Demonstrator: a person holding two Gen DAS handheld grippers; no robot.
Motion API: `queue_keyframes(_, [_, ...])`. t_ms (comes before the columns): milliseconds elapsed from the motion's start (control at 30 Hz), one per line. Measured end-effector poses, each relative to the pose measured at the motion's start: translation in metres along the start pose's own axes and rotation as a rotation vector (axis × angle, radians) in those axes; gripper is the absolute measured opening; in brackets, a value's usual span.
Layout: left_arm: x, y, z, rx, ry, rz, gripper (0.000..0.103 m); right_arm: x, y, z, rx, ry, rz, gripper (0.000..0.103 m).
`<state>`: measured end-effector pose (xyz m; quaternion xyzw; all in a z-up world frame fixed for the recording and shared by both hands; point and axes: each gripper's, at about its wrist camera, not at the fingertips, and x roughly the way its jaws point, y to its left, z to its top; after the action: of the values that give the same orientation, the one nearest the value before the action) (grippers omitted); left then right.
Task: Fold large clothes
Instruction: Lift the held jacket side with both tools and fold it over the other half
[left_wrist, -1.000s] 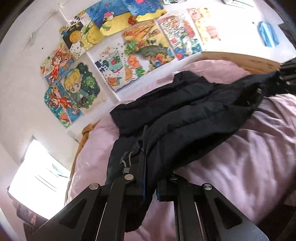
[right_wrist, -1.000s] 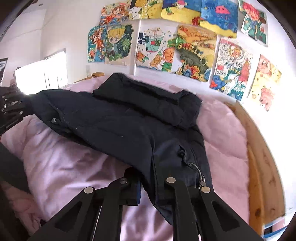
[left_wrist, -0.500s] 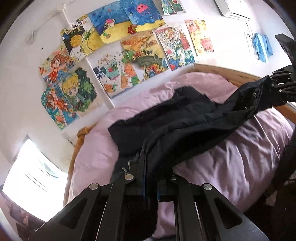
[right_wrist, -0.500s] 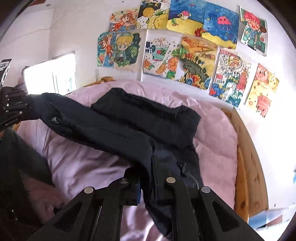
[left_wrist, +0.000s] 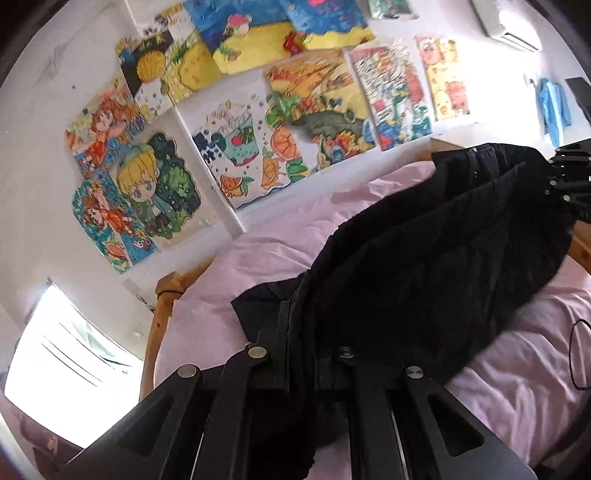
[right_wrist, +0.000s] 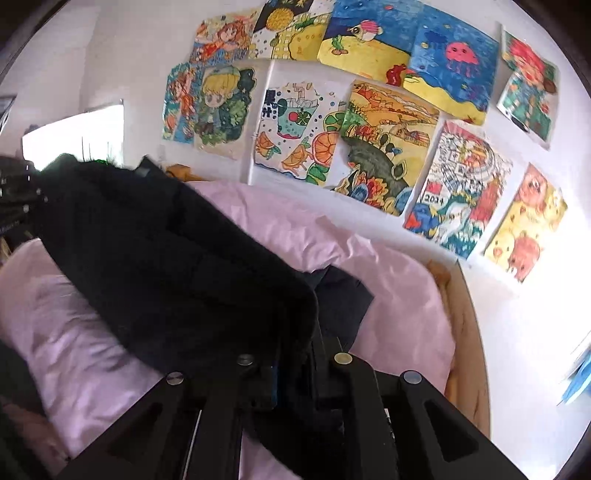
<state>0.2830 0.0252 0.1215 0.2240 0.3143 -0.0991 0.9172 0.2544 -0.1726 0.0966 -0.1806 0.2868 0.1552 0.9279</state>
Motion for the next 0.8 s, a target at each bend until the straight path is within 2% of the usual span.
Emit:
queue_keyframes(200, [0.084, 0.015, 0.024, -0.011, 0.053, 0.015, 0.007, 0.064, -0.019, 0.024, -0.031, -0.007, -0.045, 0.013])
queue_keyframes(400, [0.161, 0.036, 0.022, -0.097, 0.116, -0.023, 0.007, 0.133, -0.036, 0.034, -0.003, -0.026, -0.057, 0.015])
queue_keyframes(633, [0.22, 0.043, 0.007, -0.141, 0.163, -0.063, 0.009, 0.206, -0.042, 0.028, 0.026, 0.015, -0.063, 0.015])
queue_keyframes(767, [0.234, 0.053, -0.004, -0.2, 0.178, -0.139, 0.013, 0.231, -0.04, 0.021, 0.025, 0.05, -0.078, 0.027])
queue_keyframes(800, [0.234, 0.055, -0.004, -0.217, 0.176, -0.155, 0.017, 0.236, -0.04, 0.02, 0.024, 0.057, -0.085, 0.034])
